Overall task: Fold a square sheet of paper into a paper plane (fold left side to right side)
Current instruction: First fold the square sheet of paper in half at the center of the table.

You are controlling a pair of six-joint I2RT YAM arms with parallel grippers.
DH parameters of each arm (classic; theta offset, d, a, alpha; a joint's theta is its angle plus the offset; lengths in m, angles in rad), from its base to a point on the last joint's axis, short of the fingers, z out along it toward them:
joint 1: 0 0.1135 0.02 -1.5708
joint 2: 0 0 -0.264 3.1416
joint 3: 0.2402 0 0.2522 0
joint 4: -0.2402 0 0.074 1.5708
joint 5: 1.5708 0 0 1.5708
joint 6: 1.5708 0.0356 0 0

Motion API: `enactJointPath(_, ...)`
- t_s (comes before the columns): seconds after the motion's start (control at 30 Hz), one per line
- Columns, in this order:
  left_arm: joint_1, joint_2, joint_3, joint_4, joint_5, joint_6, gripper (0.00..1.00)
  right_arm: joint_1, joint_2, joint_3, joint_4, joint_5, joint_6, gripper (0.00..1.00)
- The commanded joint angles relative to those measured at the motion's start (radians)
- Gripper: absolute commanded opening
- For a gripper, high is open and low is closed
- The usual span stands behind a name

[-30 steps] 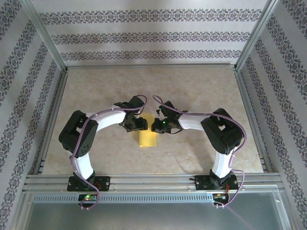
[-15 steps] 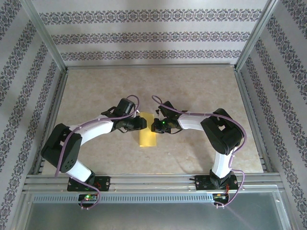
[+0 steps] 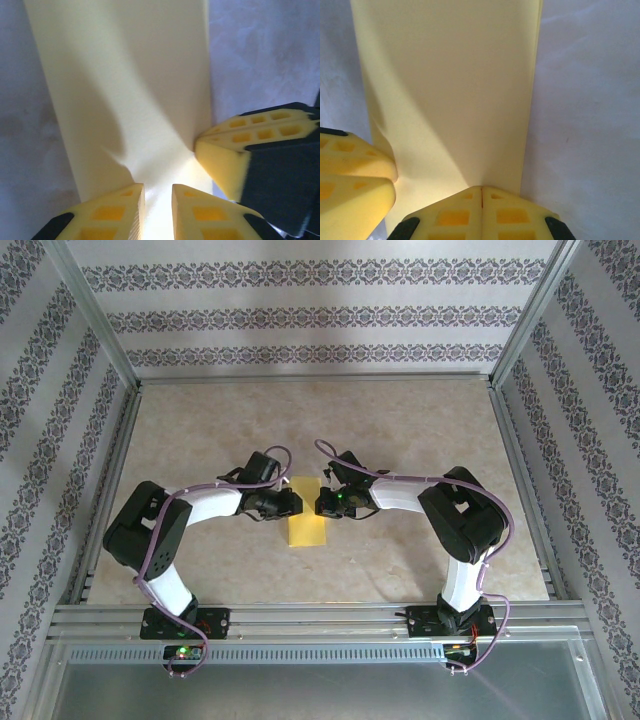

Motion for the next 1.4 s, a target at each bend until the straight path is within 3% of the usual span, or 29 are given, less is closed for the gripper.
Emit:
enactJointPath(0.0,0.022,0.020,-0.026,0.037,0.018,0.018,0.21,0.005,0.039,-0.007,-0.098,0.076,-0.028,0.00)
enactJointPath(0.43,0.062,-0.020,-0.076,-0.010,-0.018,0.054,0.19,0.006,0.043,-0.004,-0.120,0.092,-0.041,0.00)
enactJointPath(0.83,0.062,-0.231,-0.130,0.043,-0.006,0.008,0.15,0.008,0.044,0.005,-0.121,0.087,-0.041,0.00)
enactJointPath(1.0,0.020,-0.171,-0.134,0.178,0.071,-0.068,0.14,0.010,0.044,0.007,-0.126,0.090,-0.041,0.00)
enactJointPath(1.37,-0.020,-0.016,-0.041,0.067,0.034,-0.009,0.13,0.010,0.047,0.010,-0.135,0.092,-0.042,0.00)
